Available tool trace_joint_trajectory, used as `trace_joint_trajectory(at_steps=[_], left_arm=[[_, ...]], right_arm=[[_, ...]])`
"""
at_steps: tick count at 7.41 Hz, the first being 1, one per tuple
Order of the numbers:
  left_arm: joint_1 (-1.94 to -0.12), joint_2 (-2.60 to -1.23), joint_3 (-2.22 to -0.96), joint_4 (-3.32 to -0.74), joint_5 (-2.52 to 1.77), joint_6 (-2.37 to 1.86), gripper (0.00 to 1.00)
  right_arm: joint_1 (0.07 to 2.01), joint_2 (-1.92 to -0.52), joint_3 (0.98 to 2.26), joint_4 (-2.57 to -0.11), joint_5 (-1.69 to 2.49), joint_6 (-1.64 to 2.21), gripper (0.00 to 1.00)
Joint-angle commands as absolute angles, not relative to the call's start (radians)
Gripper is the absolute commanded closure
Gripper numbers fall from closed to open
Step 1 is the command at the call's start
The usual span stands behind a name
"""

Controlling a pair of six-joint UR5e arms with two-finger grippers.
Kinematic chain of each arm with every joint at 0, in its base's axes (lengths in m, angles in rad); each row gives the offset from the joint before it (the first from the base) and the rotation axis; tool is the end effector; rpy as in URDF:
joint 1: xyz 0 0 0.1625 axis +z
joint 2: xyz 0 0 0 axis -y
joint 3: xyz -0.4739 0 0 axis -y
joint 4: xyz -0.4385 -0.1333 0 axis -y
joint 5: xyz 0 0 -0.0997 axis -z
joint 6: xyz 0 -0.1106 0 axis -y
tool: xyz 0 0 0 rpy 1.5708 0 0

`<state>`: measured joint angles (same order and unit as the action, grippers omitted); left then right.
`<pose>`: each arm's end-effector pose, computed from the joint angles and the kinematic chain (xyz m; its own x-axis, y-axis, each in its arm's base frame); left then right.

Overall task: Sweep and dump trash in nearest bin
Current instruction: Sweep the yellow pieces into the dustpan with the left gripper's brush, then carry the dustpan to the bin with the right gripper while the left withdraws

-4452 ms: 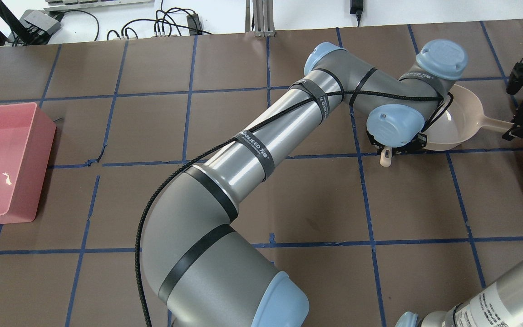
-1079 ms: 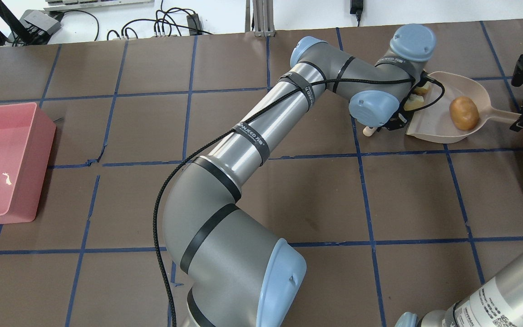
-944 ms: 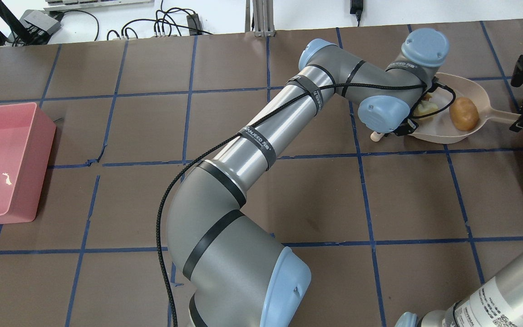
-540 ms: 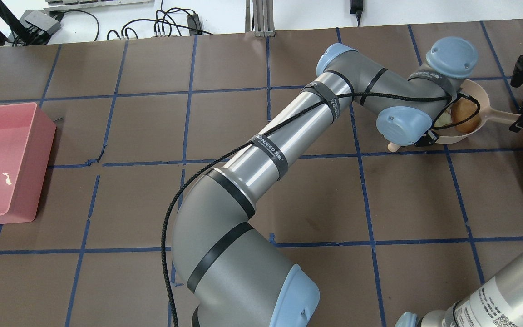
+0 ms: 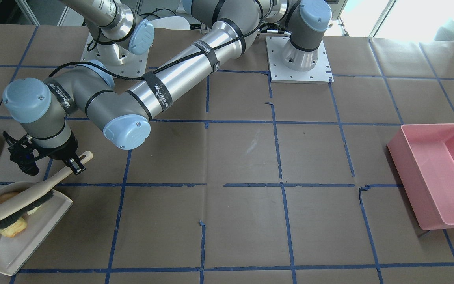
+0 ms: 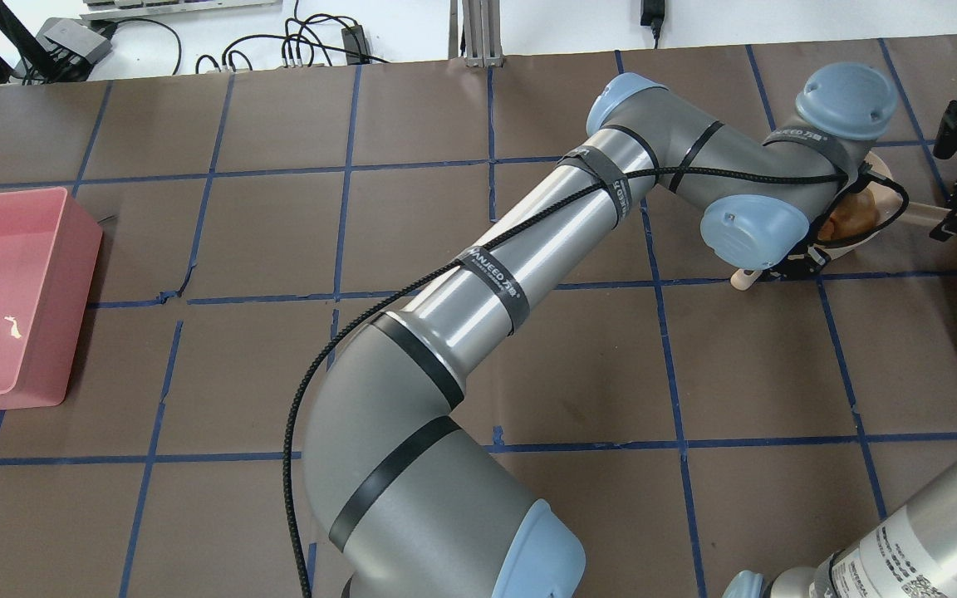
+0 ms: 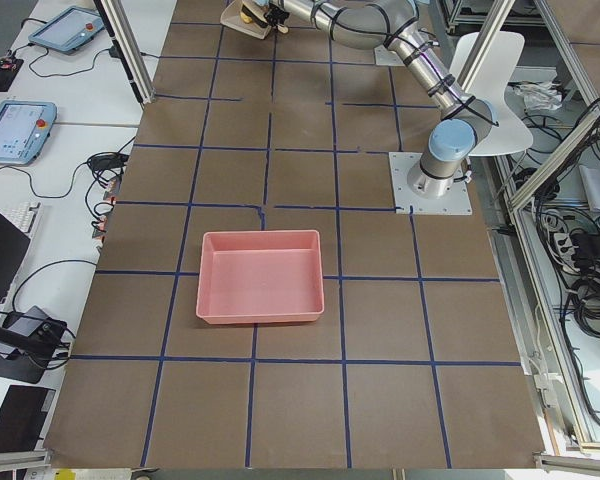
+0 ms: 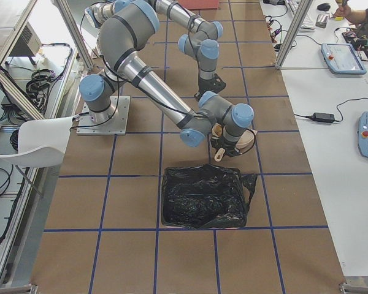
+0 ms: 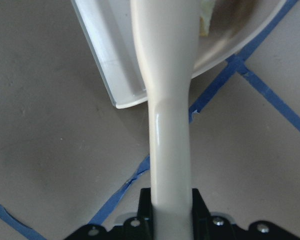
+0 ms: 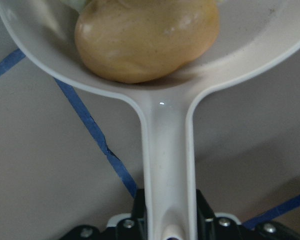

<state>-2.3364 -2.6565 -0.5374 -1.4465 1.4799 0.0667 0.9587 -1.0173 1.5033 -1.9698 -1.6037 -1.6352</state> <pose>-0.7717 -0.5960 0.2579 -0.6658 0.7412 0.0855 0.7372 0.6712 -0.0778 -0.3113 -0.6691 0.2420 -0.5185 -0.8505 -0.0888 -0.8548 0.5183 0.0271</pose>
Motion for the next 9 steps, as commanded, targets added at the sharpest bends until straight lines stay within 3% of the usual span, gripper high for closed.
trace_joint_trajectory(at_steps=[1, 4, 9], left_arm=[[-2.301, -2.579, -0.658, -1.447, 1.482, 0.077, 0.97], [-2.237, -2.412, -0.812, -1.55, 1.54, 0.061, 0.99], [-2.126, -1.883, -1.585, -1.407, 1.566, -0.229, 1.0]], right_arm=[[0.959, -1.016, 1.502, -1.971, -1.597, -1.635, 0.83], [0.957, -1.029, 1.499, -1.973, -1.546, -1.622, 0.84], [0.946, -1.13, 1.496, -1.893, -1.482, -1.505, 0.86]])
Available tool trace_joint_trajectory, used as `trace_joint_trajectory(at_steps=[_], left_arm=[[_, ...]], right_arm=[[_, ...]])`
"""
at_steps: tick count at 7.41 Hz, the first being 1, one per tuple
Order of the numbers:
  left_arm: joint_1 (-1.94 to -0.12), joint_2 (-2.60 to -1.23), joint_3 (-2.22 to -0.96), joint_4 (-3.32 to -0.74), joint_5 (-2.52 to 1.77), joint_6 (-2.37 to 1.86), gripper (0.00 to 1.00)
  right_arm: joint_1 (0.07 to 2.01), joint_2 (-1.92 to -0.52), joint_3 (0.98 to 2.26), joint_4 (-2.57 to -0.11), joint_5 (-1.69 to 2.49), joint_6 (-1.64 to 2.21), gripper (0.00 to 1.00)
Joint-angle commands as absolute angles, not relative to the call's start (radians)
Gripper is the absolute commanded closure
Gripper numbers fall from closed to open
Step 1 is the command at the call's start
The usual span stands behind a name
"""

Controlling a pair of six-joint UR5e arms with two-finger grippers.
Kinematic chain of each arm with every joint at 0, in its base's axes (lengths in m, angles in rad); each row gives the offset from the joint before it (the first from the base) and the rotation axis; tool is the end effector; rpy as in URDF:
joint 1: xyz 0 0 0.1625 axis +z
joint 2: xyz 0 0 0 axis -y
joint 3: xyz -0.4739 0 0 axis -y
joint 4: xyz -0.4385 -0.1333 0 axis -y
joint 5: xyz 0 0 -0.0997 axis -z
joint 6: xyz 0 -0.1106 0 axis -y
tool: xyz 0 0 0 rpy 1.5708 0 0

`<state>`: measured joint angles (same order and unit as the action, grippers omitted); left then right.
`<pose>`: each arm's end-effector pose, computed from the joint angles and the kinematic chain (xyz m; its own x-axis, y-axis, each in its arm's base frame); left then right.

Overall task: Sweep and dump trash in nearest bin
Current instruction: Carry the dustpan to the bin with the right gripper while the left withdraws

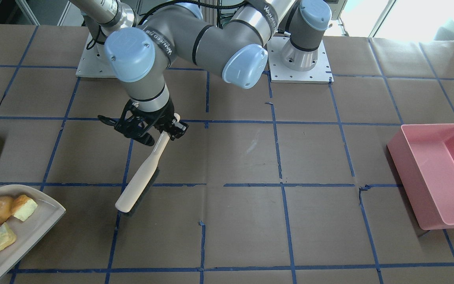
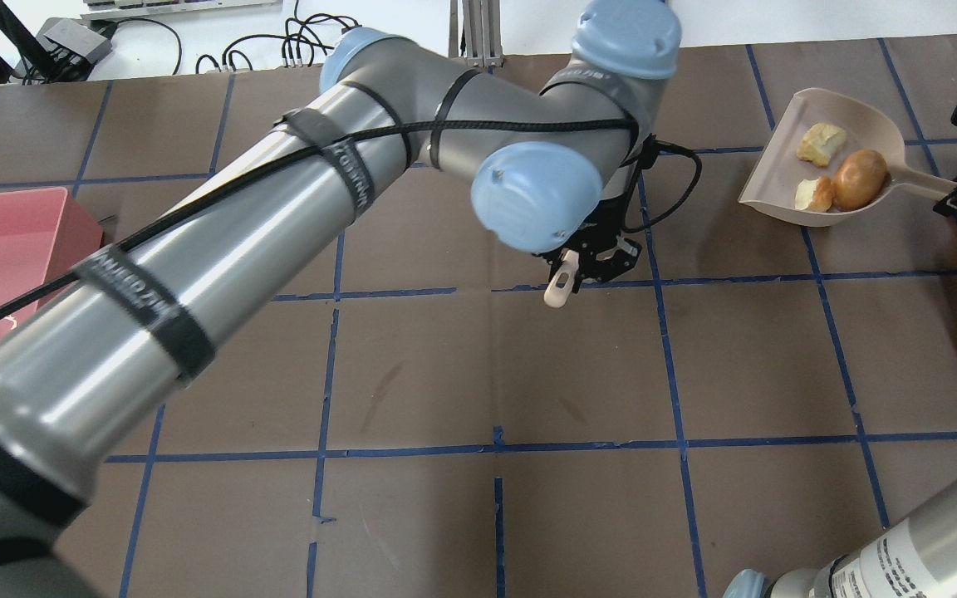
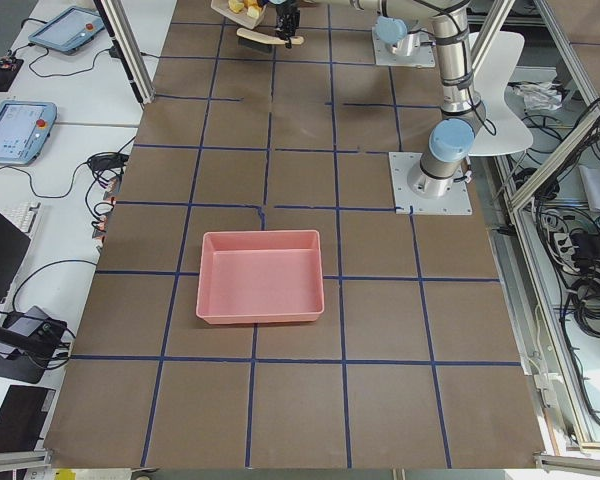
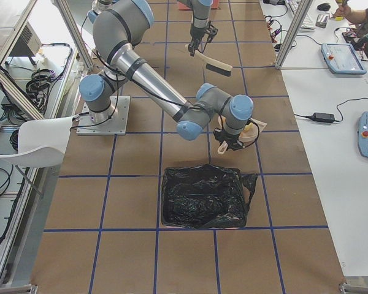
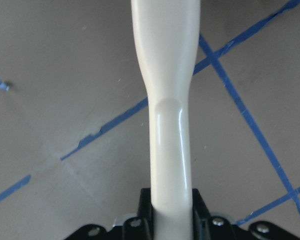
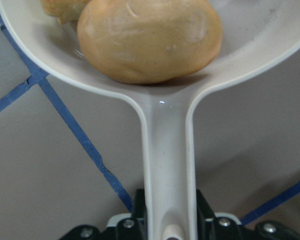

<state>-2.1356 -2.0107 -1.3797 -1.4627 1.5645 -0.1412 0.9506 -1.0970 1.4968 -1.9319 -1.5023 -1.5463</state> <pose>-0.4932 -0.5280 0.3598 -0.9113 0.4115 -0.0136 0.4057 0.9032 0.1397 -0.3012 -0.6641 0.2994 -0.6004 -0.7987 -0.0404 -0.7958 0.6017 -0.0674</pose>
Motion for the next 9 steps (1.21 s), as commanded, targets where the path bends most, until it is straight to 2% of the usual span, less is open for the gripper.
trace_joint_trajectory(at_steps=[1, 4, 7, 9], left_arm=[[-2.126, -1.806, -1.715, -1.393, 1.566, -0.286, 1.0], [-2.132, -1.762, -1.926, -1.219, 1.556, -0.43, 1.0], [-2.132, -1.767, -1.956, -1.146, 1.552, -0.442, 1.0], [-2.128, -1.772, -1.957, -1.115, 1.554, -0.472, 1.0]], right_arm=[[0.939, -1.178, 1.497, -1.866, -1.48, -1.471, 0.87], [0.774, -1.363, 1.499, -1.671, -1.474, -1.473, 0.89], [0.487, -1.508, 1.497, -1.501, -1.476, -1.482, 0.9], [0.314, -1.494, 1.502, -1.497, -1.491, -1.483, 0.91]])
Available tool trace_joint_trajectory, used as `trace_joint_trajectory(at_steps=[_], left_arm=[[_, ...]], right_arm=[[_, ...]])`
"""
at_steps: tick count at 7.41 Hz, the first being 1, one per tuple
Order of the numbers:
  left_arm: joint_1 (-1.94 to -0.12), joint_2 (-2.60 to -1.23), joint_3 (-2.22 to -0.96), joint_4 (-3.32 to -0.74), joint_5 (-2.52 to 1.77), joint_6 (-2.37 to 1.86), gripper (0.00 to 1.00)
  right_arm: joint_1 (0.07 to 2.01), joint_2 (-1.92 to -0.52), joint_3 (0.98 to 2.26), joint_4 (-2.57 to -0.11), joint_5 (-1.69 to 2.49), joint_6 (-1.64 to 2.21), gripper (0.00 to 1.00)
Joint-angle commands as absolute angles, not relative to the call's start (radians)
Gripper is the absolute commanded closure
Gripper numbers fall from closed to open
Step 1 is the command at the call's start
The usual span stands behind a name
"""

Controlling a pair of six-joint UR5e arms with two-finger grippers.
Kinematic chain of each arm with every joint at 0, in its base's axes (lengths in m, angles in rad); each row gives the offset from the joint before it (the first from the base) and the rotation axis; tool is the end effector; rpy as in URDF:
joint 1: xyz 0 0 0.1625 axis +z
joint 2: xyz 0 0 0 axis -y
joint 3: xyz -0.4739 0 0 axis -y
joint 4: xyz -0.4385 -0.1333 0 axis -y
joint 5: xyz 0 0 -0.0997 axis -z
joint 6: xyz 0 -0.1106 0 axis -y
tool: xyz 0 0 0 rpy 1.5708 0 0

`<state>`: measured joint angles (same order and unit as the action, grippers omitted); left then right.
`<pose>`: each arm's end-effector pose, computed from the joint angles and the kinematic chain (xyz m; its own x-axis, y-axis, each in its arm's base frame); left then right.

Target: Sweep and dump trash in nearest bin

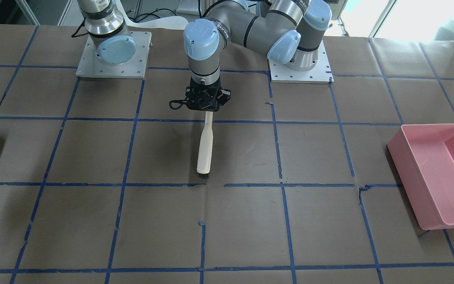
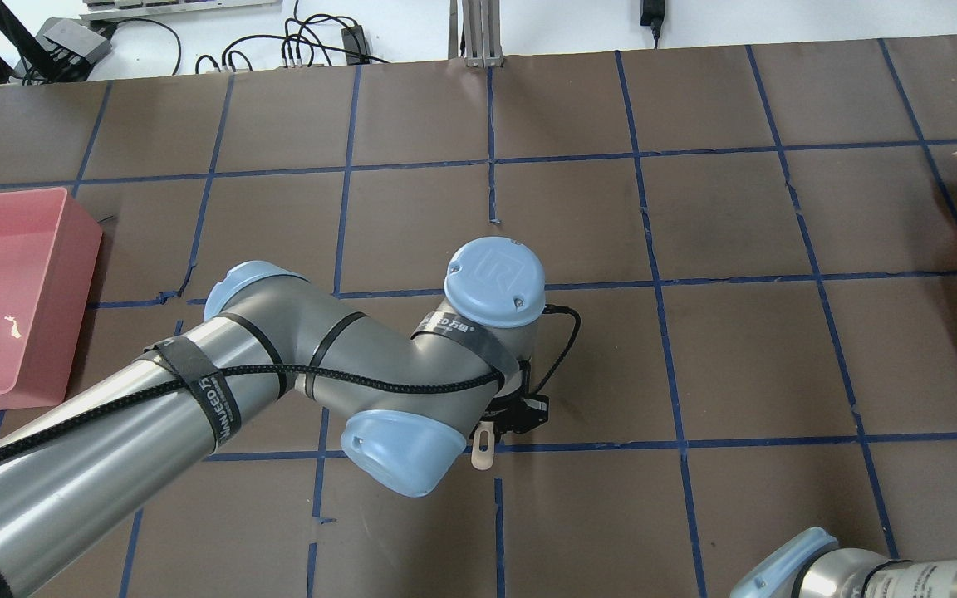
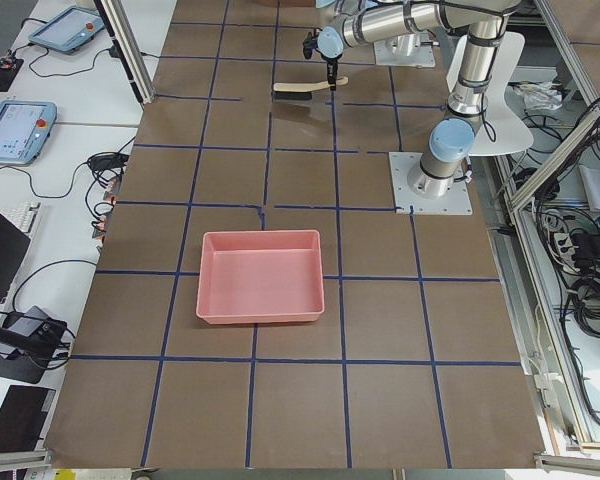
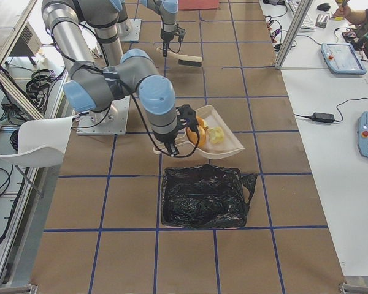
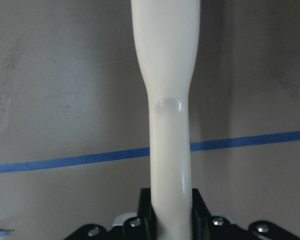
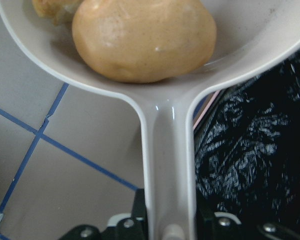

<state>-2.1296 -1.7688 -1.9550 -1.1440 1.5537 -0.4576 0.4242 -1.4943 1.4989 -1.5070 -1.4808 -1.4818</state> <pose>-0.4014 -0.3869 0.2613 -0.9932 0.1035 -0.0532 0.0947 0.9847 0.1463 -0.4575 -0.3638 0.5163 -0.9416 -0.3281 -0.0760 -0.3219 0.9431 -0.0832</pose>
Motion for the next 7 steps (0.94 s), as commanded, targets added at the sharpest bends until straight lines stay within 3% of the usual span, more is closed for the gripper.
trace_joint_trajectory(at_steps=[1, 7], left_arm=[[-2.131, -1.775, -1.957, -1.106, 1.555, -0.5, 1.0], [-2.131, -1.798, -2.003, -1.031, 1.554, -0.508, 1.0]], right_arm=[[0.276, -1.496, 1.5, -1.474, -1.515, -1.483, 0.91], [0.23, -1.497, 1.488, -1.476, -1.62, -1.42, 0.92]])
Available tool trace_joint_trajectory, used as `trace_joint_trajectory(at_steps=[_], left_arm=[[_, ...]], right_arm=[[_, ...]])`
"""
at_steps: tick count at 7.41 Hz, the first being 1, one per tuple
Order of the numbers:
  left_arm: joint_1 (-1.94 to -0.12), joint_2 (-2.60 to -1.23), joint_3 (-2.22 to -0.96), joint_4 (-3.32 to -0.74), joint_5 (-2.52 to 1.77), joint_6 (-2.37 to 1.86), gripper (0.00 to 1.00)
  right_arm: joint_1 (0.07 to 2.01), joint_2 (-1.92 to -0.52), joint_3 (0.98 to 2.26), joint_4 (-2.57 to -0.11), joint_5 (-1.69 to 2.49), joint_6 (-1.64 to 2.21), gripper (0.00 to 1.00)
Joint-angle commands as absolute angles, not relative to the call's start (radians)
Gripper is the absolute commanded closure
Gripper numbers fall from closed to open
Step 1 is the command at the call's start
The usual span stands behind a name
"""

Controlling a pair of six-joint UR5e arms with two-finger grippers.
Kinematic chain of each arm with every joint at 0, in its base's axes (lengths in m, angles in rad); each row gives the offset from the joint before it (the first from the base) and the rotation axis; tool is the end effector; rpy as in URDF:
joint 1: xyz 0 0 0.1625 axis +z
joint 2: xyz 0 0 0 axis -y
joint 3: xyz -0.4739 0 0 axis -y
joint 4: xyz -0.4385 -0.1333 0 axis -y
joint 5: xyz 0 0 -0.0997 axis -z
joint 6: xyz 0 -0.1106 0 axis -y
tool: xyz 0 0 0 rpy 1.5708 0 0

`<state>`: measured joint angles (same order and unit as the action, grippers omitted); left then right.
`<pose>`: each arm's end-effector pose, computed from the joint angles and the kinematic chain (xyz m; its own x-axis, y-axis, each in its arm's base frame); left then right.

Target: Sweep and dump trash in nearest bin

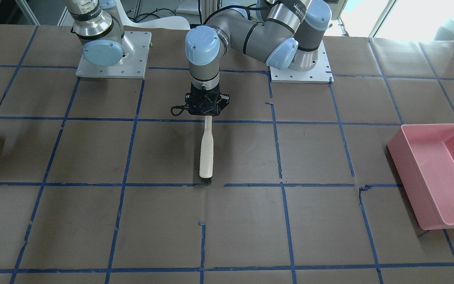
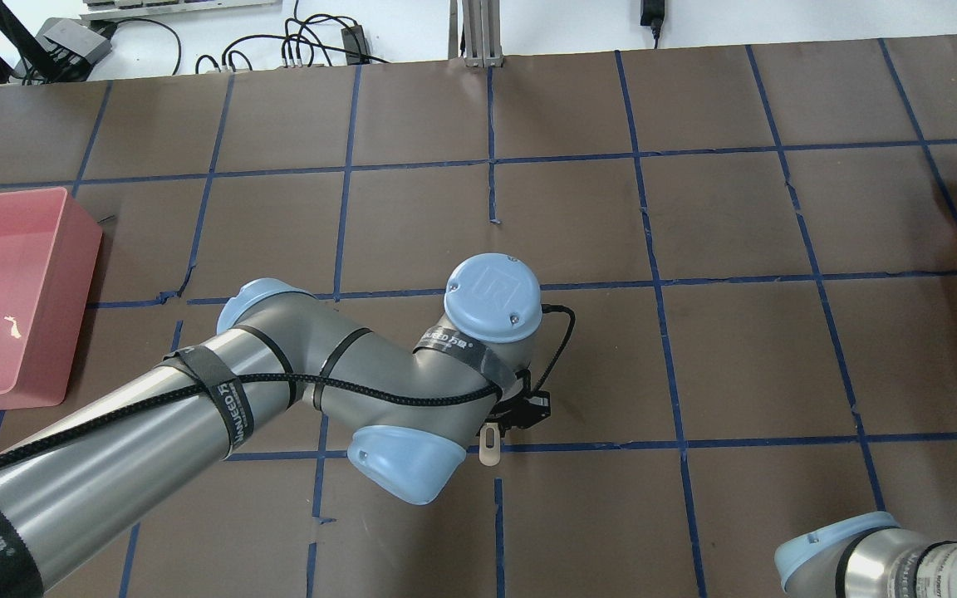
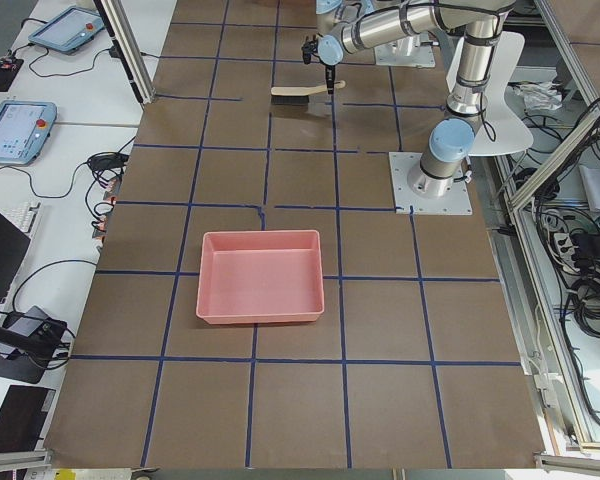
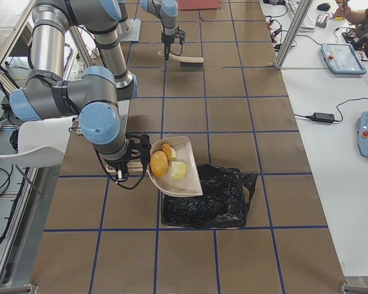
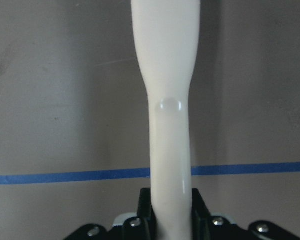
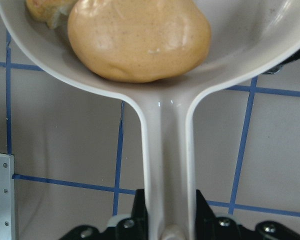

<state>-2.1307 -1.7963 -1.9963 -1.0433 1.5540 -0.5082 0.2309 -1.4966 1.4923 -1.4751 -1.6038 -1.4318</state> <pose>-0.4014 -0.3858 0.2367 -0.9976 0.0532 -0.0454 0.0477 0.9921 0.1157 -0.5182 -0.2550 0.5178 -0.9921 -0.0910 -0.0858 -0.0951 0.9944 0.0452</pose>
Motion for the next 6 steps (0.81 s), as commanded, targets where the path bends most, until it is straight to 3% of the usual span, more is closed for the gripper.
trace_joint_trajectory(at_steps=[1, 2, 3, 4, 6], left_arm=[[-2.131, -1.799, -2.005, -1.029, 1.554, -0.508, 1.0], [-2.131, -1.799, -2.003, -1.029, 1.554, -0.509, 0.93], [-2.131, -1.799, -2.003, -1.031, 1.56, -0.5, 0.45], [-2.129, -1.801, -2.003, -1.031, 1.557, -0.497, 0.14], [-2.129, -1.801, -2.005, -1.032, 1.555, -0.497, 0.14]], right_arm=[[0.23, -1.487, 1.47, -1.476, -1.653, -1.404, 0.92], [0.23, -1.458, 1.448, -1.474, -1.678, -1.376, 0.92], [0.232, -1.425, 1.428, -1.474, -1.681, -1.376, 0.92], [0.235, -1.405, 1.413, -1.474, -1.695, -1.376, 0.92], [0.242, -1.399, 1.402, -1.474, -1.725, -1.367, 0.92]])
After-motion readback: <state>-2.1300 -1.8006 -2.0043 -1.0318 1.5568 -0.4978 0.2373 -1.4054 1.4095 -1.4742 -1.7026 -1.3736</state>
